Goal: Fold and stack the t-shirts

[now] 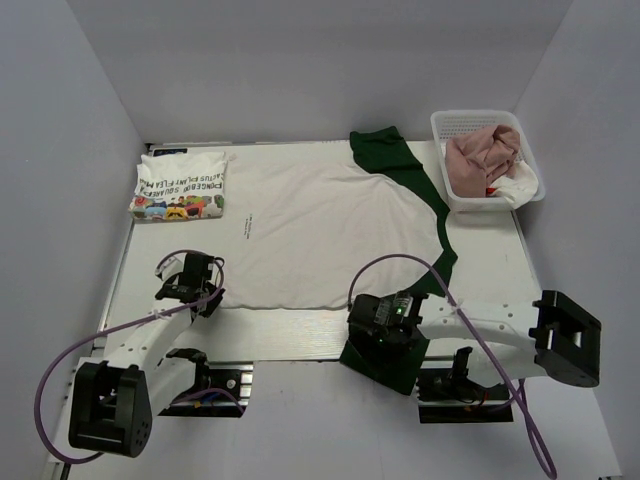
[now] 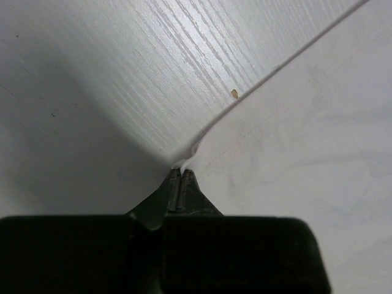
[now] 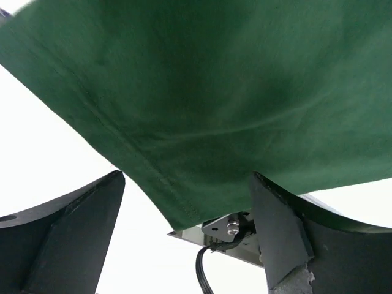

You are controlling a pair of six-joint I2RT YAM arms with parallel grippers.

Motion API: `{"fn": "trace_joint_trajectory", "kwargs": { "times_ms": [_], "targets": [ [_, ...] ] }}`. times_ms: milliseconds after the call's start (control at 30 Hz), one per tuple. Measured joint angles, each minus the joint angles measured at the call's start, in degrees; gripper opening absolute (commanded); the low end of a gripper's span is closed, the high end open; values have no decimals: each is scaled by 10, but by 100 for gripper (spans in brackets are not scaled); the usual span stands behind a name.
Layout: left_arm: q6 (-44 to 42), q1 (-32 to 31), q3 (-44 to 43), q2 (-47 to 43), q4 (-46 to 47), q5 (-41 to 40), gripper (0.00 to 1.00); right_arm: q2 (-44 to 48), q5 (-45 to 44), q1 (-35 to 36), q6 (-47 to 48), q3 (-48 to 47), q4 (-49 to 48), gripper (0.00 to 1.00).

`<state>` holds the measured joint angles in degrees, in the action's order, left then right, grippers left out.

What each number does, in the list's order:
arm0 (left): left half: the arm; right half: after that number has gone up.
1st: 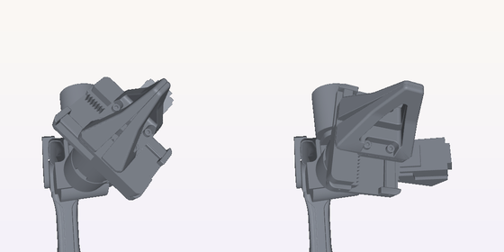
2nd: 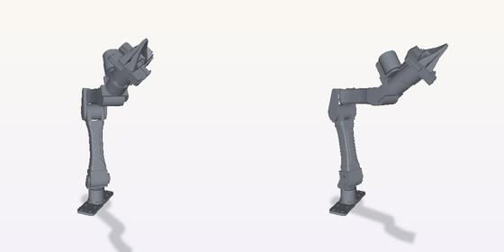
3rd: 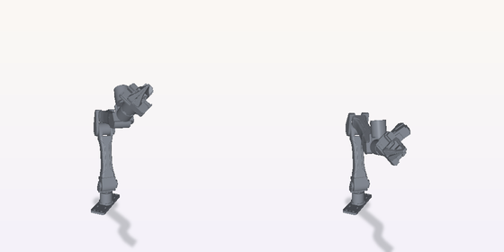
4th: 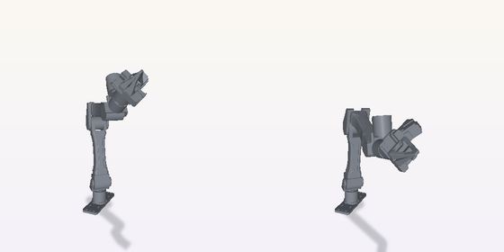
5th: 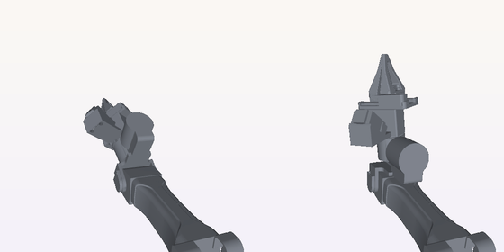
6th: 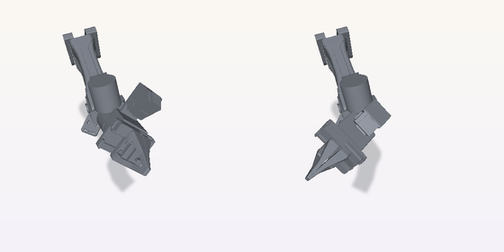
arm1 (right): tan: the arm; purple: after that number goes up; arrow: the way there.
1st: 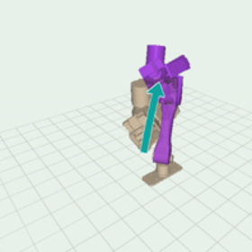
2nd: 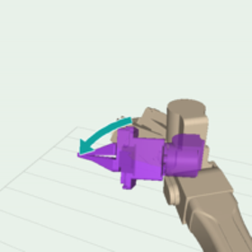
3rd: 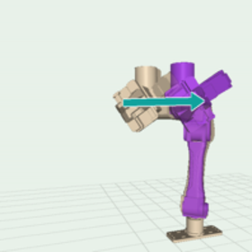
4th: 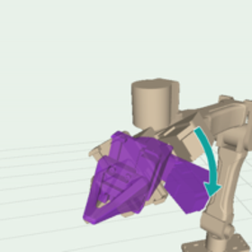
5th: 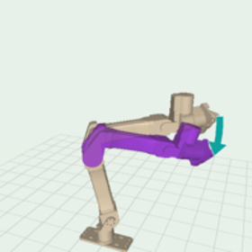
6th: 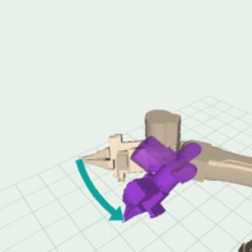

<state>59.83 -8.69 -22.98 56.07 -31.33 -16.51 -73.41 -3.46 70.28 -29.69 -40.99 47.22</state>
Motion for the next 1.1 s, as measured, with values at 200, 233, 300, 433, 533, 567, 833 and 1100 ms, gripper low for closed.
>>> {"fn": "trace_joint_trajectory", "kwargs": {
  "times_ms": [200,233,300,433,533,567,833,1100],
  "targets": [
    [-3,0,0,5,2,0,0,10,9,32,-23,38,0,77],
    [-4,0,0,5,2,0,0,9,14,37,-24,44,-8,75],
    [-5,0,0,5,3,1,0,0,19,46,-20,49,-19,68],
    [-5,0,-1,5,3,3,0,-24,5,50,-16,39,-10,36],
    [-5,0,-4,5,0,3,0,-25,7,52,-18,37,-14,18],
    [-5,0,-5,4,0,3,0,-24,6,52,-20,37,-17,0],
    [-12,0,-35,4,-14,7,0,-8,-92,28,-49,6,-13,0],
    [-25,0,-91,19,-17,11,0,6,-189,-125,-18,-82,-37,0]
  ]
}}
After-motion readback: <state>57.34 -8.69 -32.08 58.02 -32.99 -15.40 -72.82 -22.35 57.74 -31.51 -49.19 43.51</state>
